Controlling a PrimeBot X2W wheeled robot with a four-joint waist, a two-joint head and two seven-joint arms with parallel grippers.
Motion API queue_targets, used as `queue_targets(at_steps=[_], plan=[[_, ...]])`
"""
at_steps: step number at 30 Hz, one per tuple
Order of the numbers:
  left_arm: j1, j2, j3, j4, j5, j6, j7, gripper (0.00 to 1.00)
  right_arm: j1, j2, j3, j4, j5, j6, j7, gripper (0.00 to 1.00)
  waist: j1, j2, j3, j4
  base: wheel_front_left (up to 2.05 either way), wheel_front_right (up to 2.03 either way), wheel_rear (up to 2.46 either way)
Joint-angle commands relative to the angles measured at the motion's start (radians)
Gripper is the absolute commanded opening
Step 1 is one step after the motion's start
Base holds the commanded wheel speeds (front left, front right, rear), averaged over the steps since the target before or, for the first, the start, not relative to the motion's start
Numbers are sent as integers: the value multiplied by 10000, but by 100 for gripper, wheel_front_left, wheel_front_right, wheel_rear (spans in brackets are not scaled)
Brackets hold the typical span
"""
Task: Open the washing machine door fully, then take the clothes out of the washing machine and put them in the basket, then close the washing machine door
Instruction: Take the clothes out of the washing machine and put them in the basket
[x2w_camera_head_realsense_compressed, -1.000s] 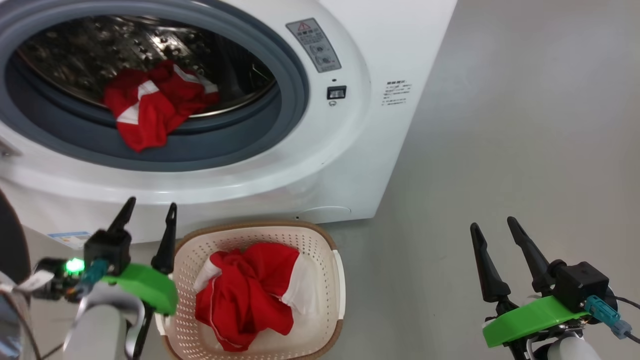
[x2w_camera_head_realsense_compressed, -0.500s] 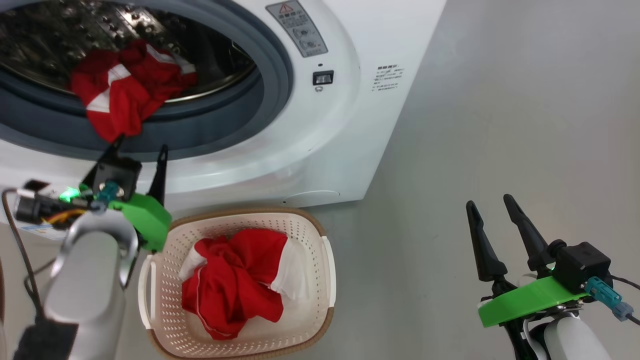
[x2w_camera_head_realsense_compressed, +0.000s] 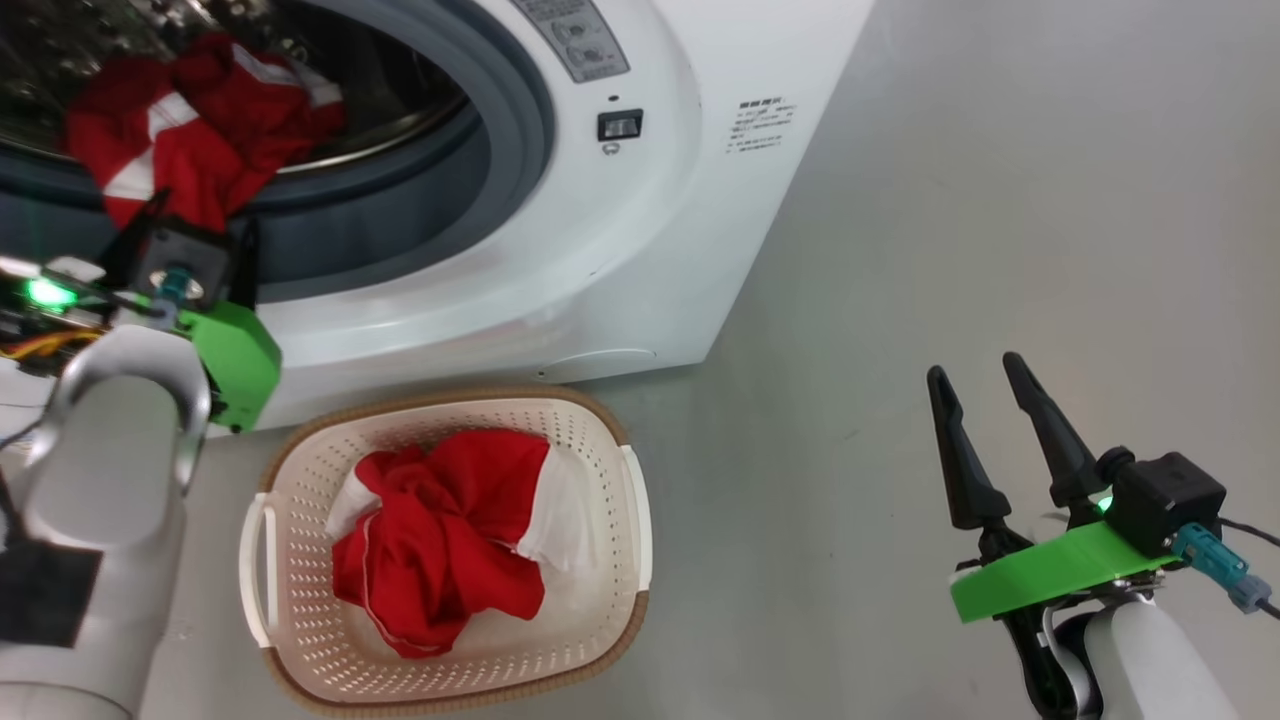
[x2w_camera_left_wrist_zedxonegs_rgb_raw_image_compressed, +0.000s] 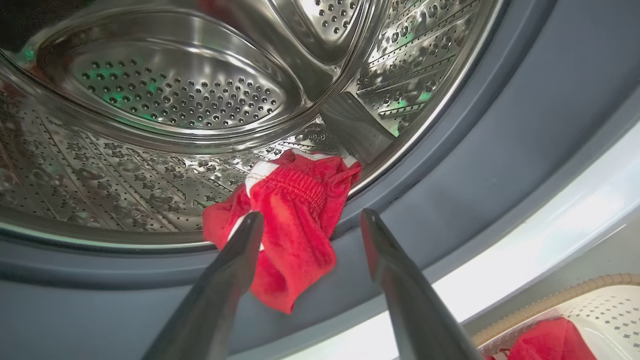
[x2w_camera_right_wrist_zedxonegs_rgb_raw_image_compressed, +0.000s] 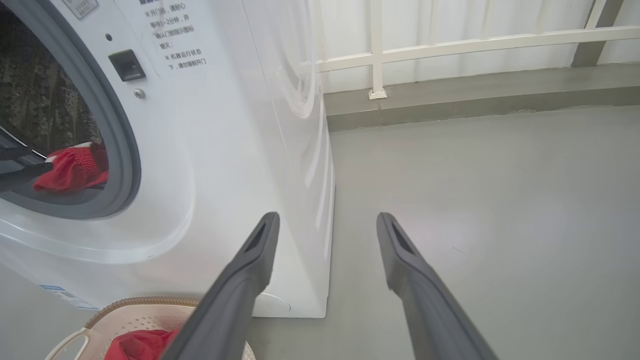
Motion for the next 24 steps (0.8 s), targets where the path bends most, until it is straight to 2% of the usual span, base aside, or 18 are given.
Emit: queue_targets(at_steps=[1,13,24], plan=[[-285,502,153,-82,79,96,-28,100,-155,-85,182,-254,166,62,-63,100,0,0,99,-87,0,0,0],[-1411,933,-201,1264,232,397,100,100,-437,-85,297,-305,332,62,-63,100,0,0,544,-405,0,0,0],[-1563,1213,-280,1681,56,555,542,100,-485,-85,322,-313,444,62,-63,100,0,0,675,-549,0,0,0]])
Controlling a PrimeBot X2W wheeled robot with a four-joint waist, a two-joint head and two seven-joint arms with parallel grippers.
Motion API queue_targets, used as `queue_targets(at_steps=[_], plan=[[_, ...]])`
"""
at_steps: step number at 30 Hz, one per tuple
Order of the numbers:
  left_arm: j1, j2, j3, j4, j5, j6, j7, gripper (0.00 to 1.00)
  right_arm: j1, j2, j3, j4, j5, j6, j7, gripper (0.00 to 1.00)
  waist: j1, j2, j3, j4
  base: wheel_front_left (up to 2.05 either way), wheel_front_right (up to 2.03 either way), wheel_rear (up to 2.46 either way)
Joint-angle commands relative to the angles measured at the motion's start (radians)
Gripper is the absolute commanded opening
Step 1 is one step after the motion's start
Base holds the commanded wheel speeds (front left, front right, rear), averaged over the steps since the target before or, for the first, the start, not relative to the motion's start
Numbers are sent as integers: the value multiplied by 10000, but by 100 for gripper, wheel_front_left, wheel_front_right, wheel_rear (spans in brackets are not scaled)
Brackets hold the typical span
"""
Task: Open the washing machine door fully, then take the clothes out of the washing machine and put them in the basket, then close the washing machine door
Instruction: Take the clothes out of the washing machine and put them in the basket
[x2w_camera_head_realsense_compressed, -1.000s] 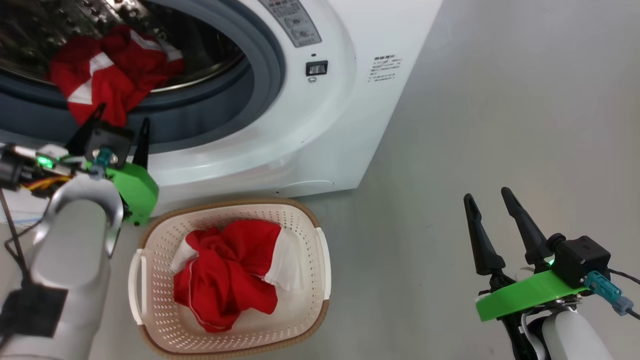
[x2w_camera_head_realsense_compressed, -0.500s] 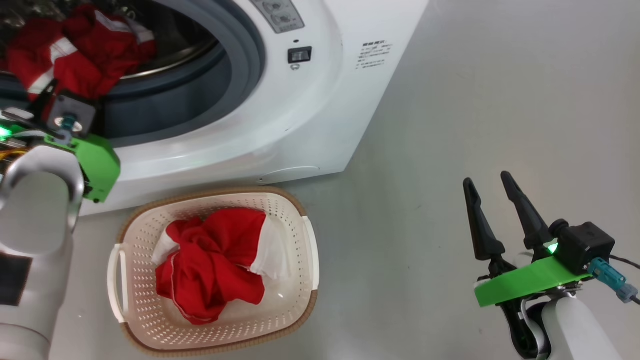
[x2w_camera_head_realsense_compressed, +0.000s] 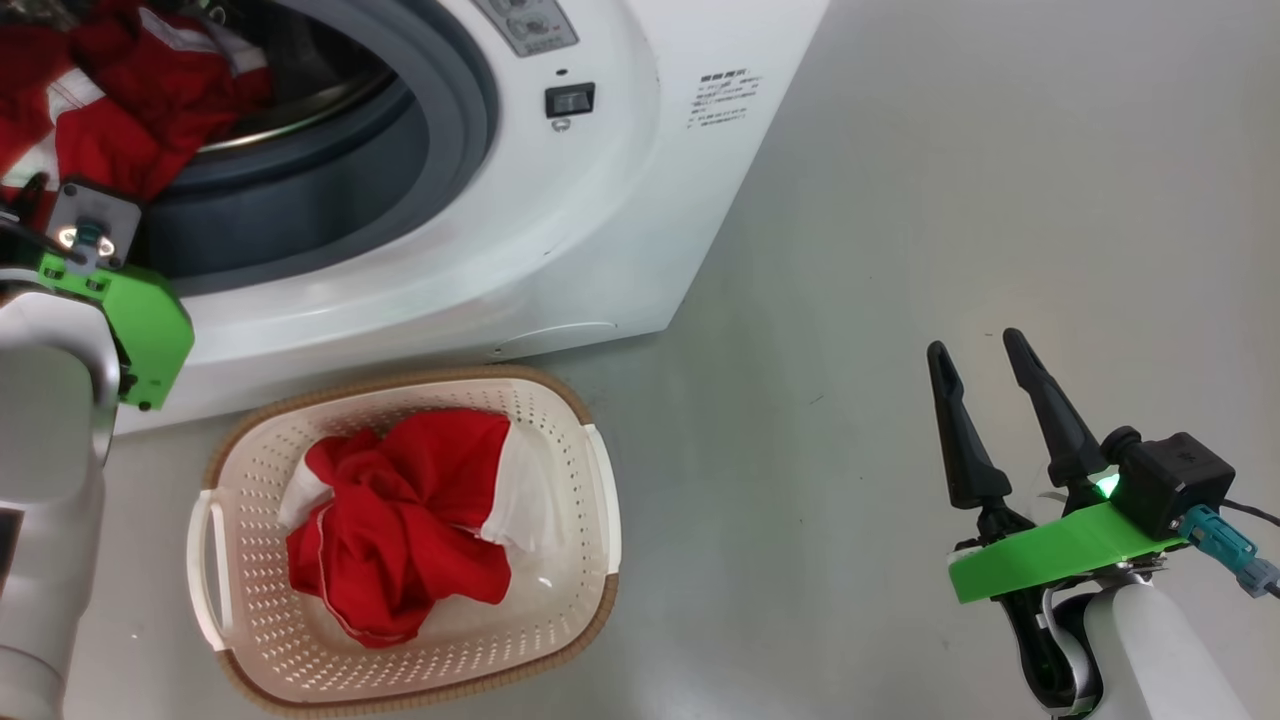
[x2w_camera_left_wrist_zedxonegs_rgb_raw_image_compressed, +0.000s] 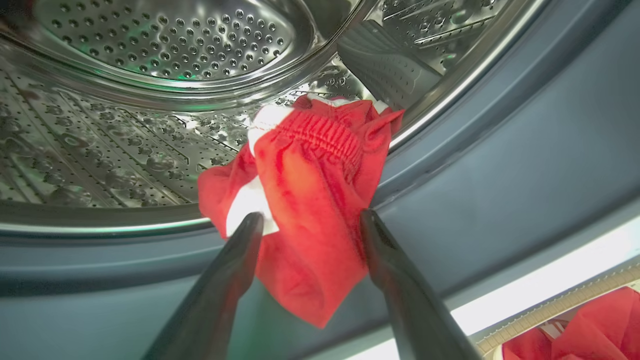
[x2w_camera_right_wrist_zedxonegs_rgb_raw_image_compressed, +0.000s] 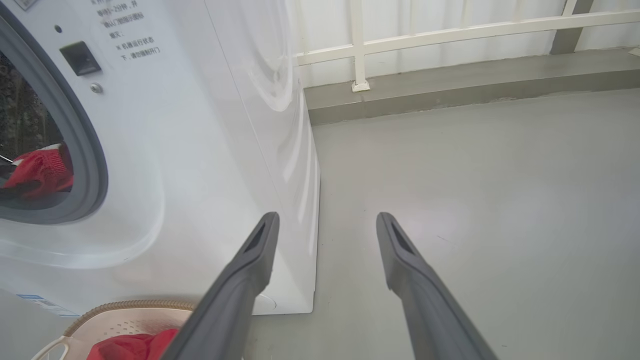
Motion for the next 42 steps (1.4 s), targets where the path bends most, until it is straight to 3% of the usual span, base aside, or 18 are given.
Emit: queue_targets(at_steps=[1,3,4,6,7,17,23,31,42], plan=[[-279,552,126,-84,-93,55,98,100,-155,-81,243,-236,110,63,-63,100,0,0,14,-6,0,0,0],[-281,558,104,-56,-132,48,153,97,-166,-81,251,-237,112,63,-63,100,0,0,10,-11,0,0,0],[-275,558,87,-43,-145,43,189,63,-171,-81,254,-238,109,63,-63,100,0,0,3,-12,0,0,0],[-256,553,57,-23,-182,15,221,17,-177,-81,251,-245,99,63,-63,100,0,0,-16,-14,0,0,0],[-241,545,55,-14,-218,-20,231,0,-175,-81,249,-247,91,63,-63,100,0,0,-31,-13,0,0,0],[120,218,320,17,-867,-298,-400,0,6,-81,185,-190,-22,63,-63,100,0,0,-360,110,0,0,0],[700,-285,1266,-509,-2164,-831,-831,0,201,-81,113,-128,-168,63,-63,100,0,0,-782,340,0,0,0],[2396,-824,2312,-3309,-3509,-1380,-861,0,498,-81,28,-32,-444,63,-63,100,0,0,-1367,695,0,0,0],[4194,-1406,3195,-6204,-4548,-1560,-863,0,853,-81,-213,-30,-662,63,-63,100,0,0,-1815,1037,0,0,0]])
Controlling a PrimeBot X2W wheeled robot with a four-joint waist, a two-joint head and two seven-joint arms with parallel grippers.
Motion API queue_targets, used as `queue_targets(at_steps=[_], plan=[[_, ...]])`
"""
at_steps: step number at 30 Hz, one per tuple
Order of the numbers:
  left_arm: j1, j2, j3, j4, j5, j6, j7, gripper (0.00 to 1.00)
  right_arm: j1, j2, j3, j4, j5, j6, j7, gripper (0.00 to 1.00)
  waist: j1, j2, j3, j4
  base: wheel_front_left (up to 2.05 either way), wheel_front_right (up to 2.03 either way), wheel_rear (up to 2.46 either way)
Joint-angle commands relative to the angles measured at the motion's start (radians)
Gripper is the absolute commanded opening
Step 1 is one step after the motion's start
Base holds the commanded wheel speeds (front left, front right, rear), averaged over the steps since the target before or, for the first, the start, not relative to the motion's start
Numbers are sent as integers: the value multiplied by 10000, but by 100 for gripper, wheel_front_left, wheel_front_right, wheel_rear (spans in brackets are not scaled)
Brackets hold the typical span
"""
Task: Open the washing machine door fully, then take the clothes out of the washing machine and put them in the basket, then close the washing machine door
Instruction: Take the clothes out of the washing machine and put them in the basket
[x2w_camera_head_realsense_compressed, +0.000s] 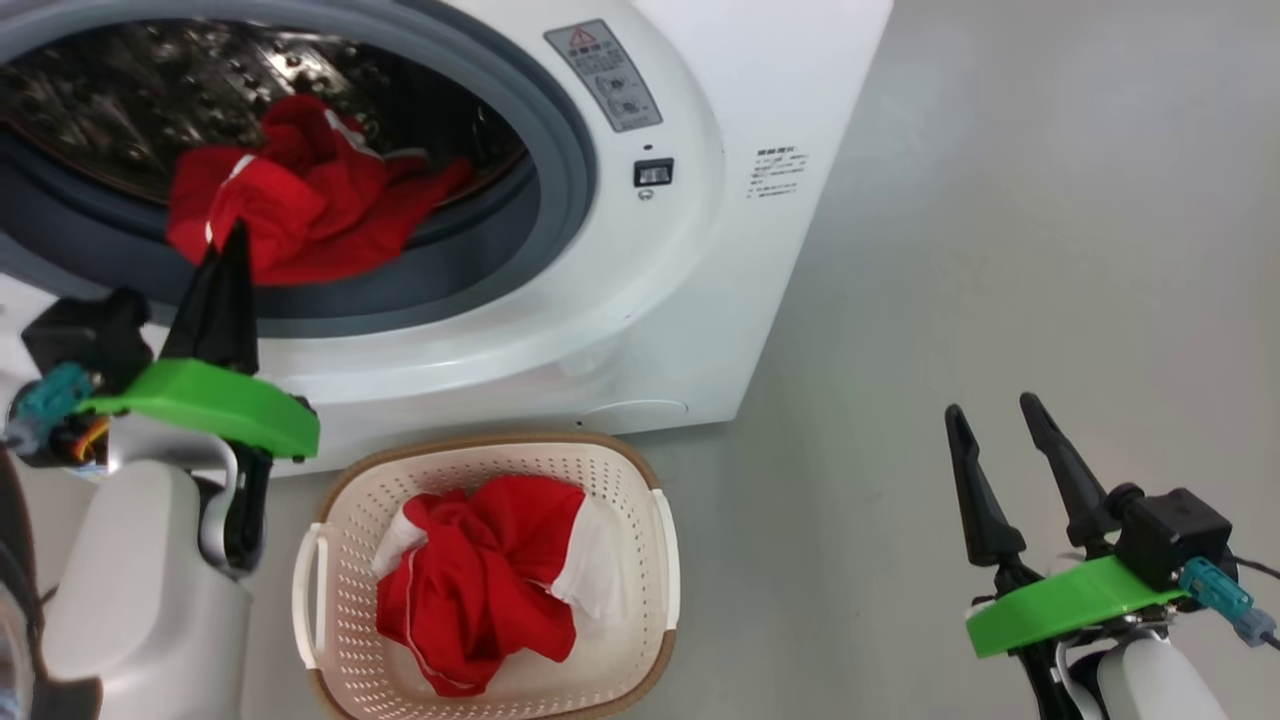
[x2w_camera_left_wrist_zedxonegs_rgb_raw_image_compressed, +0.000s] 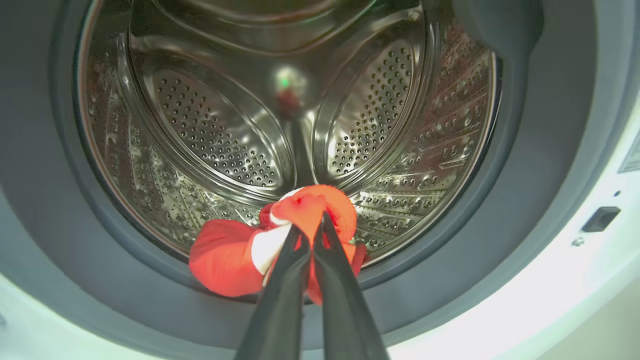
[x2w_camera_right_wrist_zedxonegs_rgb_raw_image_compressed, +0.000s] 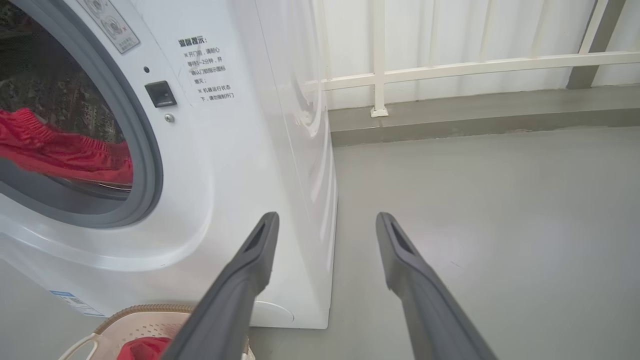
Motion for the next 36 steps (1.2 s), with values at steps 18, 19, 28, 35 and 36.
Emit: queue_targets(at_steps=[18,19,28,35,36], plan=[[2655,176,678,-4904,-705,-56,-122,0,443,-79,-321,-361,-247,63,-63,100,0,0,-482,303,0,0,0],[2793,164,709,-5158,-688,-56,-122,0,480,-79,-344,-365,-257,63,-63,100,0,0,-521,322,0,0,0],[3754,-147,931,-7554,-573,-55,-122,0,673,-79,-497,-402,-366,63,-63,100,0,0,-781,465,0,0,0],[4434,-243,708,-8645,-495,40,-10,0,718,-79,-495,-401,-397,63,-63,100,0,0,-879,462,0,0,0],[4520,-247,691,-8764,-464,64,-11,0,722,-79,-493,-408,-397,63,-63,100,0,0,-877,461,0,0,0]])
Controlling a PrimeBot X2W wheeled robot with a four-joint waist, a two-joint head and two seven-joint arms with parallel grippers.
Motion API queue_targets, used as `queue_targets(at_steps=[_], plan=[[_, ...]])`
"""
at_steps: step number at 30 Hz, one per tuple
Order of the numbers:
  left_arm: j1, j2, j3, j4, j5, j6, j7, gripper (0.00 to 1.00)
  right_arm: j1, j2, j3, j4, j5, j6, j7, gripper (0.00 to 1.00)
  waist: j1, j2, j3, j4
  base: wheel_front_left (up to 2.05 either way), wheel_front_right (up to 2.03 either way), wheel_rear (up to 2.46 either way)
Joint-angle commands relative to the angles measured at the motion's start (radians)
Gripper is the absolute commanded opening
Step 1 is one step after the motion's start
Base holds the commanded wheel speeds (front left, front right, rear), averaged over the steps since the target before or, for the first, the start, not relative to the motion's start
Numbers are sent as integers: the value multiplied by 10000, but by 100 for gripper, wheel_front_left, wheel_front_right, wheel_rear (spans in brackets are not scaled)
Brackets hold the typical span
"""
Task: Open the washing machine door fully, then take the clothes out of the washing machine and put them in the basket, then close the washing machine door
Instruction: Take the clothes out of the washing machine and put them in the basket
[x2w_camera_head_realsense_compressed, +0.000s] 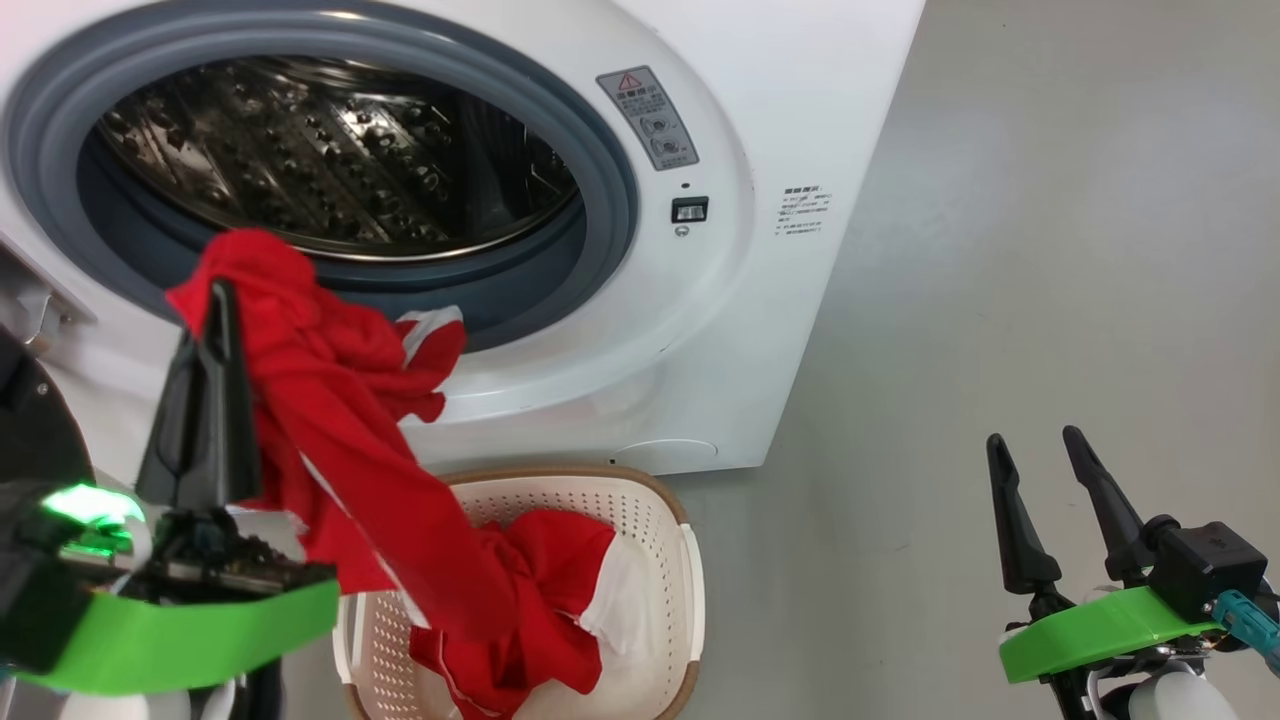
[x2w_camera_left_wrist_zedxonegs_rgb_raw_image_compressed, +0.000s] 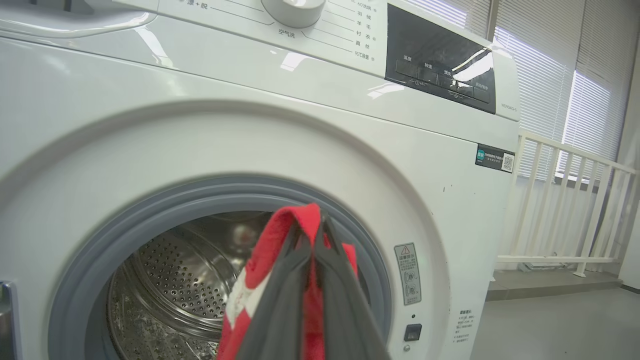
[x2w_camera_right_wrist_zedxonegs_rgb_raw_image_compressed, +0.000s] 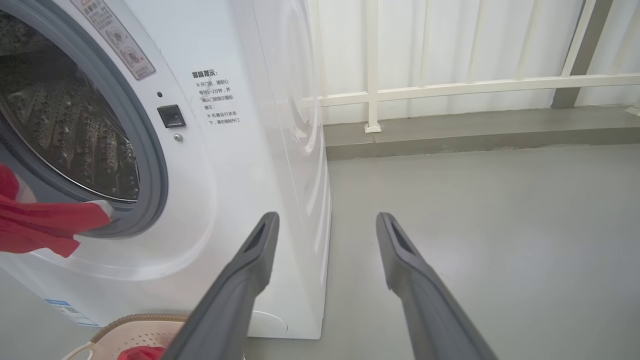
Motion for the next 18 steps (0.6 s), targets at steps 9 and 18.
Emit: queue_targets(at_steps=[9,18], plan=[[864,60,-854,1034,346,24,155,0,-54,-97,340,-318,-68,63,-65,100,0,0,359,-54,0,0,0],[190,72,-1333,4732,614,-43,-79,0,-388,-97,582,-346,-30,63,-65,100,0,0,1011,-232,0,0,0]])
